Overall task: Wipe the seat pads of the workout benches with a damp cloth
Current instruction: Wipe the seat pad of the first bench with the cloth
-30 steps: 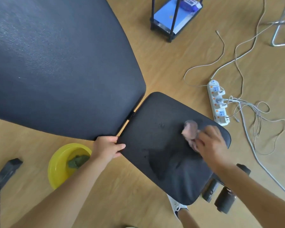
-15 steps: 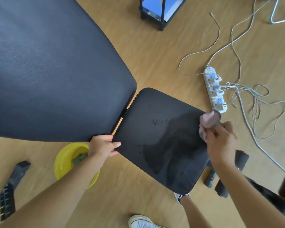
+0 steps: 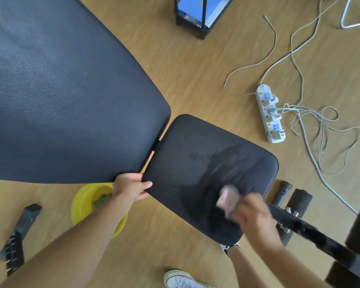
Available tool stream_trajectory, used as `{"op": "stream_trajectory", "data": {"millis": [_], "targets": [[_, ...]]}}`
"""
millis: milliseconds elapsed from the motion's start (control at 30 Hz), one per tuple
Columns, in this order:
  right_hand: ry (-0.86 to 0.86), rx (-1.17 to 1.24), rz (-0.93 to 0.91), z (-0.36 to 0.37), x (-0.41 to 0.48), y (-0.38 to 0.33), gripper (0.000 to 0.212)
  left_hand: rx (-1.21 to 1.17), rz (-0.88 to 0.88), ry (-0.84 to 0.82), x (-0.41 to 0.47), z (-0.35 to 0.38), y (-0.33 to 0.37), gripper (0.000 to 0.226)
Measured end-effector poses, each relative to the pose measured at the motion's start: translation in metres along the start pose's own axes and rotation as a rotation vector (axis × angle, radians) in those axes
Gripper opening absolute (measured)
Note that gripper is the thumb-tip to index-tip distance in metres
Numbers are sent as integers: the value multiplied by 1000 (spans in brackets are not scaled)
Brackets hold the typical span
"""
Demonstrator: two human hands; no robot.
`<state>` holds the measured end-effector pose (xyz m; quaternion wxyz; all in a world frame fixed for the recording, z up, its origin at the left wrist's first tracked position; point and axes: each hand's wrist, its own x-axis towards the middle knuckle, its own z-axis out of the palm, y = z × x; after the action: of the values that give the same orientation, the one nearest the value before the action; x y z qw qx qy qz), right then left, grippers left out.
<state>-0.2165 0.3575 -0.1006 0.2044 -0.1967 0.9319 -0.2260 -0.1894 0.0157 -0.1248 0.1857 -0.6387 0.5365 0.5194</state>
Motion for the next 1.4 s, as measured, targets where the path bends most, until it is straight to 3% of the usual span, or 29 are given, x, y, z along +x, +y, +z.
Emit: {"op": "stream_trajectory", "data": {"millis": [33, 100, 167, 233, 300, 367, 400, 433, 500, 533, 567, 600, 733, 767, 800, 867, 900, 933, 967, 1000, 1033, 1067, 1167, 1233, 1300, 1400], "targets": [[-52, -37, -115, 11, -19, 0, 21, 9, -2, -2, -1, -1, 0, 56], [-216, -237, -434, 23, -40, -4, 24, 30, 4, 0, -2, -1, 0, 56], [-249, -86, -424, 8, -1, 6, 24, 43, 29, -2, -2, 0, 0, 57], [25, -2, -187, -11, 55, 15, 22, 65, 46, -7, 0, 0, -1, 57], [294, 158, 194, -9, 97, 18, 15, 103, 56, -13, 0, -1, -1, 56], [458, 186, 346, 7, 107, 0, 15, 125, 63, -11, 0, -2, -1, 55], [379, 170, 284, 24, 102, -18, 11, 131, 62, -7, 1, -2, -2, 55], [195, 133, 138, 38, 86, -38, 7, 137, 60, -2, 2, -2, -1, 56], [-343, -182, -490, 63, 50, -64, 3, 147, 56, -5, 4, -2, -2, 55], [-390, -264, -757, 61, 42, -60, 5, 153, 56, -9, 4, -2, -2, 55], [-357, -218, -842, 57, 44, -52, 9, 159, 57, -14, 6, -2, -3, 55], [-386, 14, -698, 44, 50, -42, 16, 161, 59, -17, 8, -2, -5, 56], [315, 140, 178, 11, 122, -23, 17, 174, 84, -19, 14, -5, -7, 56], [424, 189, 282, 13, 130, -35, 21, 179, 86, -17, 15, -4, -8, 55], [387, 186, 334, 22, 130, -52, 22, 179, 84, -17, 15, -4, -8, 55], [125, 139, 167, 51, 95, -90, 18, 169, 83, -23, 16, -4, -8, 55], [-102, 76, -49, 62, 73, -104, 19, 172, 87, -29, 16, -4, -8, 55], [-225, -42, -364, 71, 57, -107, 20, 177, 90, -34, 16, -4, -9, 56], [-332, -102, -654, 79, 47, -98, 18, 178, 94, -39, 17, -4, -9, 56], [-321, -165, -825, 78, 50, -84, 13, 177, 98, -44, 17, -3, -9, 56], [-288, -149, -769, 65, 66, -74, 8, 180, 100, -45, 17, -3, -10, 56], [-191, -86, -536, 52, 87, -60, 8, 185, 105, -39, 18, -3, -11, 56], [445, 133, 308, 5, 161, -21, 21, 193, 128, -19, 17, -4, -10, 57], [604, 224, 532, 3, 171, -21, 26, 189, 134, -30, 16, -4, -10, 57], [440, 215, 333, 25, 148, -54, 25, 193, 134, -30, 15, -5, -9, 56], [2, -95, -543, 60, 87, -99, 14, 194, 123, -31, 15, -4, -9, 57]]}}
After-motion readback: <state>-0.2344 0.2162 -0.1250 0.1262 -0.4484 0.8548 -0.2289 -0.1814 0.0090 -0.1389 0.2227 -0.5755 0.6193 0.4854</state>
